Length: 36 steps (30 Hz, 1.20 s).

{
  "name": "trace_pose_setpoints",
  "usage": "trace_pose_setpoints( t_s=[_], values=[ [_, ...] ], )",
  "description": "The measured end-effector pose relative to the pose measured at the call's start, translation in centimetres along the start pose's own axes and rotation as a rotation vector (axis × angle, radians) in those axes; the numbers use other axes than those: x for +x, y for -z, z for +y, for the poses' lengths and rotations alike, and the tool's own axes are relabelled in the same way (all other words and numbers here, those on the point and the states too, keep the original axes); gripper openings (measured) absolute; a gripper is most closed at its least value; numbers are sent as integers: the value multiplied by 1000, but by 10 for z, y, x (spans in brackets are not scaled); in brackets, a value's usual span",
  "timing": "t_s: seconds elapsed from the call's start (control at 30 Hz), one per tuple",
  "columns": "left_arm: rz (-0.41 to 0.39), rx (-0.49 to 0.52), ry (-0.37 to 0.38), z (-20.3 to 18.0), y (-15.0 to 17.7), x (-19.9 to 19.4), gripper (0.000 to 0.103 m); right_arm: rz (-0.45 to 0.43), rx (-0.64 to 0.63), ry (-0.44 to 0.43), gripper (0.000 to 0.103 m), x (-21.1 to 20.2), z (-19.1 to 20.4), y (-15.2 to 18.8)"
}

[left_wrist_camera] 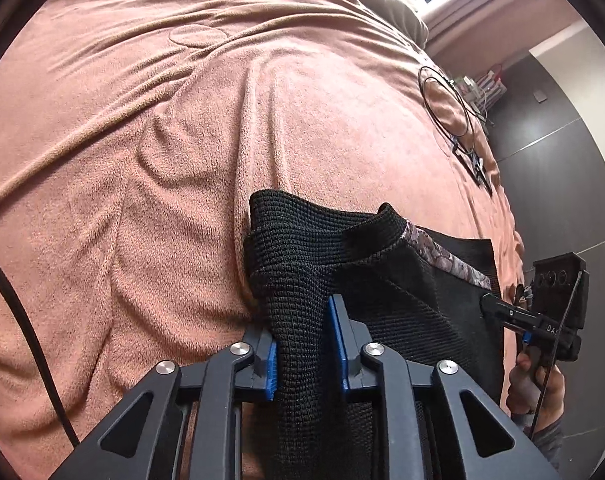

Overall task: Fold small clothes
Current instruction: 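Grasp the folded shirt's edge with both grippers and lift it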

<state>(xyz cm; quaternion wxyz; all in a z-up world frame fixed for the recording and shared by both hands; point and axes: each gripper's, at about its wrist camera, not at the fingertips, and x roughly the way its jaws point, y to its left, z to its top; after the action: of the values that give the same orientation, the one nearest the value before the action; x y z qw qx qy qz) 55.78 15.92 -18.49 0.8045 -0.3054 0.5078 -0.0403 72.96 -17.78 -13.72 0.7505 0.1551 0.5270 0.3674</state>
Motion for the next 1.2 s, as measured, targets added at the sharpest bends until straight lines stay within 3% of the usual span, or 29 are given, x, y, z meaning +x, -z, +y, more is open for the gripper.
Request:
trace_pose_setpoints(
  t_s=[0.07,0.17,0.37,0.67,1.2],
  values=[
    [-12,21,-11,-5,0,-3,10,6,-20,51,21,5,3,-3],
    [-42,36,-6,-11,1,-16,7,-10,-77,114,14,0,17,0],
    [-97,71,28,-28,4,-51,6,-83,-156,182,12,-22,47,10],
    [-170,135,78,-69,15,-106,6,-180,-248,203,12,-69,93,51],
    [-309,284,158,-178,54,-205,6,-397,-324,229,12,-221,132,146]
  ],
)
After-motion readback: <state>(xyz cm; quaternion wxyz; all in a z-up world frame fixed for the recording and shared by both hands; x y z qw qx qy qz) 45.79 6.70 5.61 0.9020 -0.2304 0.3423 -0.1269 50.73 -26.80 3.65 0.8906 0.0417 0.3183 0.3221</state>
